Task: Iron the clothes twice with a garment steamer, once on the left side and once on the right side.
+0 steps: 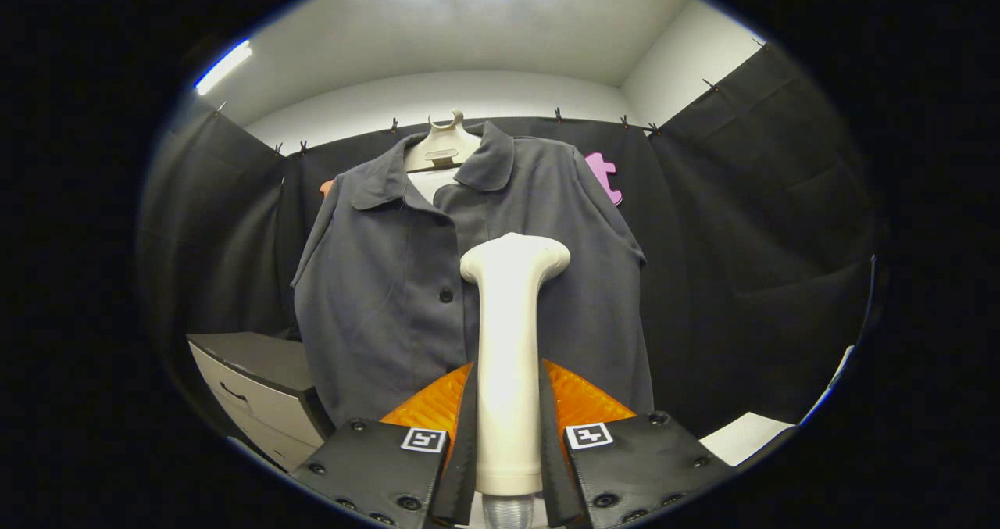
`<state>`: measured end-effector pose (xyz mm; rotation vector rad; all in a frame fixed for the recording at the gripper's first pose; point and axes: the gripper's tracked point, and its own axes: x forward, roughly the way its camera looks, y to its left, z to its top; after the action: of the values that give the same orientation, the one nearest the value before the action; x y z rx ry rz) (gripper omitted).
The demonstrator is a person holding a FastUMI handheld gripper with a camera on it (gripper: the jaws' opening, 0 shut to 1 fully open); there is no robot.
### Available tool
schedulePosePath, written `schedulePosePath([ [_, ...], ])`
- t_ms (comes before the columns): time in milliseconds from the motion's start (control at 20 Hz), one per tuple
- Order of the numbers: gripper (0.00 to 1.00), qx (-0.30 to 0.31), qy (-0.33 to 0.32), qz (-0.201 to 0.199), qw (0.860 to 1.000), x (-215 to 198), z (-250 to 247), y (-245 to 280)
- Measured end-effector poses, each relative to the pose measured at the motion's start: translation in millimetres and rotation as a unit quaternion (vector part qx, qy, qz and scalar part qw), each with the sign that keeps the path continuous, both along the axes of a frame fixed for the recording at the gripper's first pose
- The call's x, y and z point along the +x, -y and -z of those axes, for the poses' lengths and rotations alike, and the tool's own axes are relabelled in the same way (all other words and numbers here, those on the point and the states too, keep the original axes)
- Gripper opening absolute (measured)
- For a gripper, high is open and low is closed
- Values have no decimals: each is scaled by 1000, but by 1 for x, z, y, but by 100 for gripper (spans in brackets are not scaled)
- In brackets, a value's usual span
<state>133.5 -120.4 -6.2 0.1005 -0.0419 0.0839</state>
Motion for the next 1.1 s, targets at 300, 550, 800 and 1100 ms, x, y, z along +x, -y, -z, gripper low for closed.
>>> schedulePosePath([
  [300,42,-7,-37,0,999,-19,46,4],
  [550,42,-14,-67,-4,998,-39,84,6],
  [800,42,-6,-91,-1,996,-52,111,12],
  [1100,42,-8,-112,1,994,-65,133,19],
])
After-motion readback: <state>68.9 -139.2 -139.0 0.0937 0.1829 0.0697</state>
